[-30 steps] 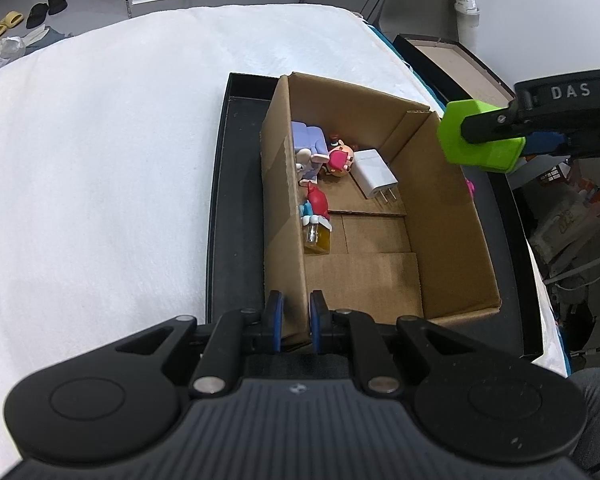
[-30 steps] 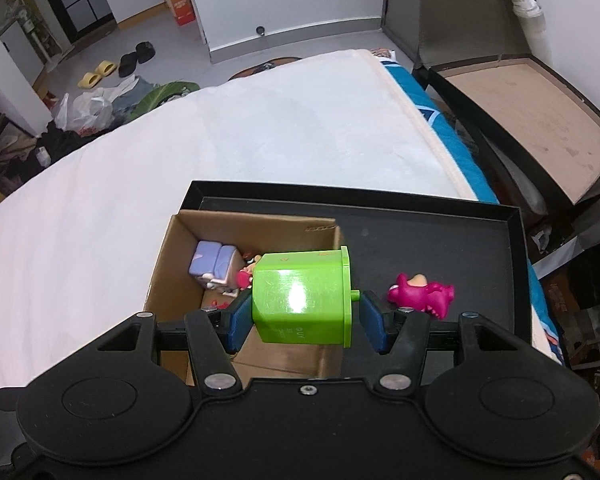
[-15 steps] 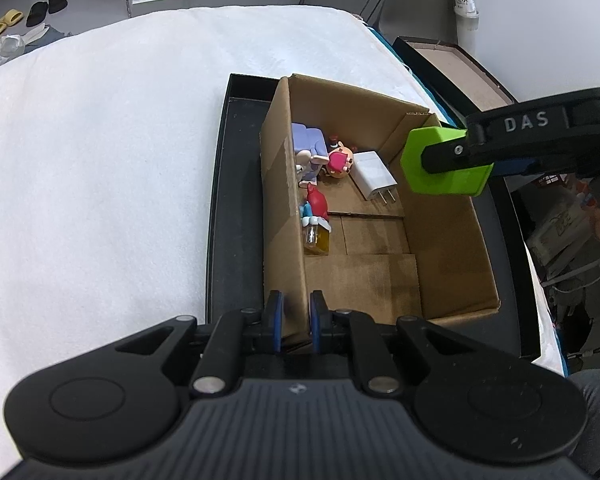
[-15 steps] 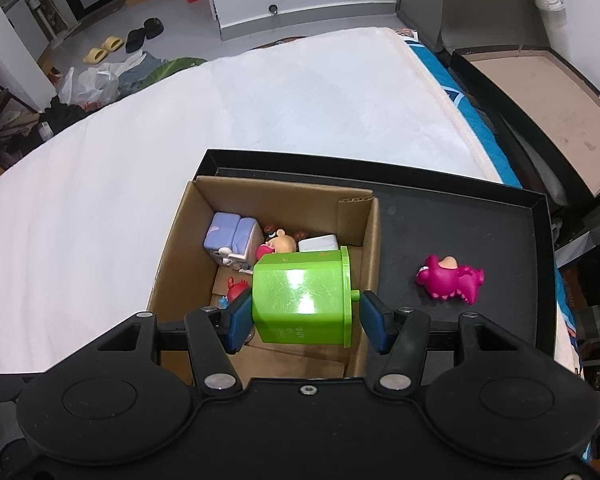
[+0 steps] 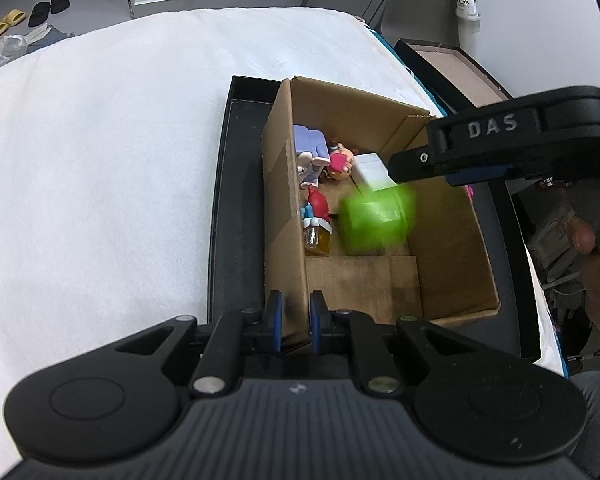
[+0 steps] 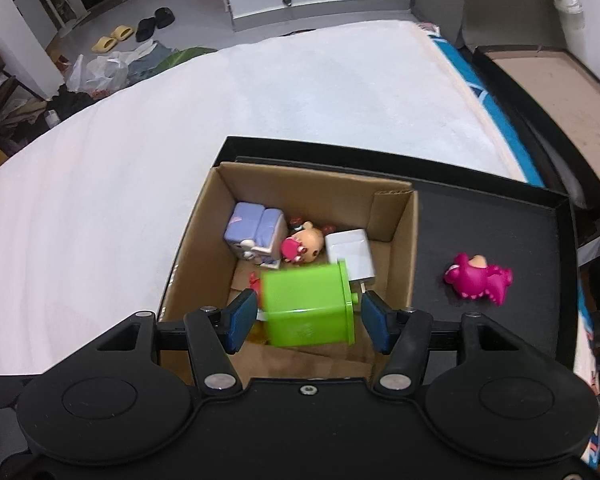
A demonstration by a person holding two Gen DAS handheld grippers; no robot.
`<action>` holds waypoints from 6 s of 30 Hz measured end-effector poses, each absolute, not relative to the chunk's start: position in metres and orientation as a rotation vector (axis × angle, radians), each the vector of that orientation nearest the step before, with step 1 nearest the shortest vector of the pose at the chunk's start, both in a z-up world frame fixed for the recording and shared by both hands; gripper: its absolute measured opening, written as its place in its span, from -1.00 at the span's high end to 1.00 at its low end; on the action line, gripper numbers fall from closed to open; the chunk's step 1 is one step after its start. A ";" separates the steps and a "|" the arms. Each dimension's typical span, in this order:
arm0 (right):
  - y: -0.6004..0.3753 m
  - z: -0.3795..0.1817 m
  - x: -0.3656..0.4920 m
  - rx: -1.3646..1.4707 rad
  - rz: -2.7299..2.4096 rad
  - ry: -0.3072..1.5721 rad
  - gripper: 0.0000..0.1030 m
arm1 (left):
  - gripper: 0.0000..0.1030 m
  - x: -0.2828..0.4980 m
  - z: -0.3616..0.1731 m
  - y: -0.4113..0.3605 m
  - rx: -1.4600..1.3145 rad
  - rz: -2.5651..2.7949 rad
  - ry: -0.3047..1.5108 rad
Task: Organize rigid objects
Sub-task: 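Lift the green cube box with the right gripper and release it in the box, then move the right gripper to the pink dinosaur and grasp it, then carry the pink dinosaur into the box and open the right gripper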
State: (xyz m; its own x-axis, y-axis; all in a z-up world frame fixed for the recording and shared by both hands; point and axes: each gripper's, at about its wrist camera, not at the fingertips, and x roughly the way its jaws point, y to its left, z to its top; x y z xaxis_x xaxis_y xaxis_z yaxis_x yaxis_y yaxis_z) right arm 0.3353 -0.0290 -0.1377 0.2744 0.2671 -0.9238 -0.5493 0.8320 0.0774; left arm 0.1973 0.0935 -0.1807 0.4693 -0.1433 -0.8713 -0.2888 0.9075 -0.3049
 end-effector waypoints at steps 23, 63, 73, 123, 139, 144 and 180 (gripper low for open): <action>-0.082 -0.112 0.336 -0.223 0.620 1.136 -0.74 | 0.75 0.200 -0.179 0.088 -0.416 0.117 1.100; -0.172 -0.139 0.402 -0.141 0.570 1.192 -0.99 | 0.75 0.206 -0.183 0.084 -0.421 0.146 1.131; -0.173 -0.159 0.428 -0.107 0.511 1.205 -0.99 | 0.75 0.210 -0.188 0.085 -0.424 0.149 1.147; -0.146 -0.146 0.412 -0.203 0.488 1.155 -0.31 | 0.75 0.210 -0.185 0.081 -0.411 0.161 1.147; -0.112 -0.096 0.371 -0.313 0.585 1.062 -0.32 | 0.75 0.205 -0.182 0.083 -0.428 0.123 1.129; -0.098 -0.090 0.361 -0.336 0.610 1.051 -0.32 | 0.75 0.202 -0.181 0.086 -0.434 0.113 1.121; -0.043 -0.111 0.329 -0.566 0.648 1.089 -0.41 | 0.76 0.201 -0.183 0.089 -0.453 0.096 1.110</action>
State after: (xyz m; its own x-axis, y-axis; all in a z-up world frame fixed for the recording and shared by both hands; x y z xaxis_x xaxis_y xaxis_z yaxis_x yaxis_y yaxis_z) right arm 0.3291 -0.0435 -0.1107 0.3180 0.1978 -0.9272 -0.7211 0.6854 -0.1011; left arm 0.2009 0.0888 -0.1825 0.4506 -0.1479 -0.8804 -0.2975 0.9049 -0.3043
